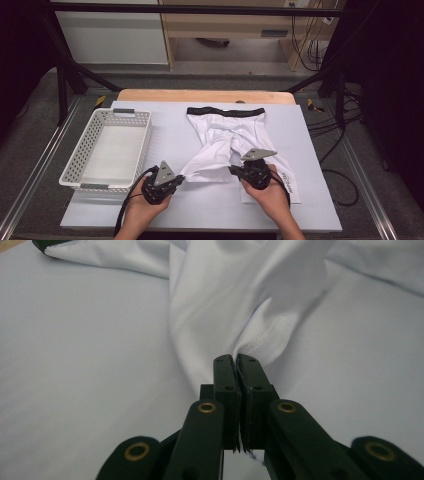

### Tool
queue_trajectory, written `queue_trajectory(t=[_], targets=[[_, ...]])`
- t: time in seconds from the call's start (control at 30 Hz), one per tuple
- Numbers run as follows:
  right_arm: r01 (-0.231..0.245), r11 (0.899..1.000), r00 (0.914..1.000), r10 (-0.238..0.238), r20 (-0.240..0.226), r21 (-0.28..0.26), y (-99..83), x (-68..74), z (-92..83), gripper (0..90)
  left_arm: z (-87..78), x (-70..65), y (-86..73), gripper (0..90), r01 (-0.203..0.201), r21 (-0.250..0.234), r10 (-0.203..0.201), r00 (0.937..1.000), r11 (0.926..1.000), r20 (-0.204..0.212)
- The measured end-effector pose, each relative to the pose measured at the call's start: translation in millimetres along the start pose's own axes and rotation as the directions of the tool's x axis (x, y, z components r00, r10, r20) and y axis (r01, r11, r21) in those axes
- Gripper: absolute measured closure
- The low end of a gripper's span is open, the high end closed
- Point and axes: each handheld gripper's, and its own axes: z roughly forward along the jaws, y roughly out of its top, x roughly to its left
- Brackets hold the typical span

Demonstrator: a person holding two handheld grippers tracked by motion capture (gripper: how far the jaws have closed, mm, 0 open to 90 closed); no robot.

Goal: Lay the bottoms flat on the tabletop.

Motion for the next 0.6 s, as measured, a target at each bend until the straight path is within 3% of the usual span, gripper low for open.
queue_trajectory(t=[0.07,0.13,0.27,0.33,0.47,0.53,0.6], targets=[[-0.032,0.999,0.9995,0.032,0.001,-0.001,2.3,-9.7,-3.6,89.5,1.8,1.4,-0.5,87.6,0.013,0.023,-0.014,0.9991,0.9997,0.041],[-0.047,0.998,0.9989,0.047,0.000,0.033,3.8,-13.6,1.5,88.7,9.9,-0.2,-4.4,87.1,0.001,0.054,-0.002,0.9994,0.9986,0.035],[0.005,0.992,0.9984,-0.012,0.055,0.129,0.4,-7.4,21.5,76.5,20.9,-4.7,-11.9,85.5,-0.020,0.106,0.016,0.9991,0.9941,0.040],[0.003,0.993,0.9968,-0.013,0.079,0.120,-2.2,-2.7,23.9,70.3,20.1,-5.6,-10.7,85.3,-0.026,0.099,0.022,0.9991,0.9947,0.035],[0.054,0.995,0.9868,-0.066,0.148,0.079,-7.6,11.5,16.7,63.3,18.6,-2.1,-12.3,82.8,-0.020,0.088,0.019,0.9997,0.9959,0.013],[0.086,0.995,0.9818,-0.094,0.165,0.057,-10.8,20.2,10.9,61.1,19.3,0.2,-14.0,80.3,-0.020,0.090,0.021,0.9997,0.9958,-0.010],[0.115,0.992,0.9804,-0.122,0.155,0.051,-14.1,28.1,7.6,60.5,19.9,0.7,-14.2,72.3,-0.011,0.081,0.013,0.9994,0.9966,-0.033]])
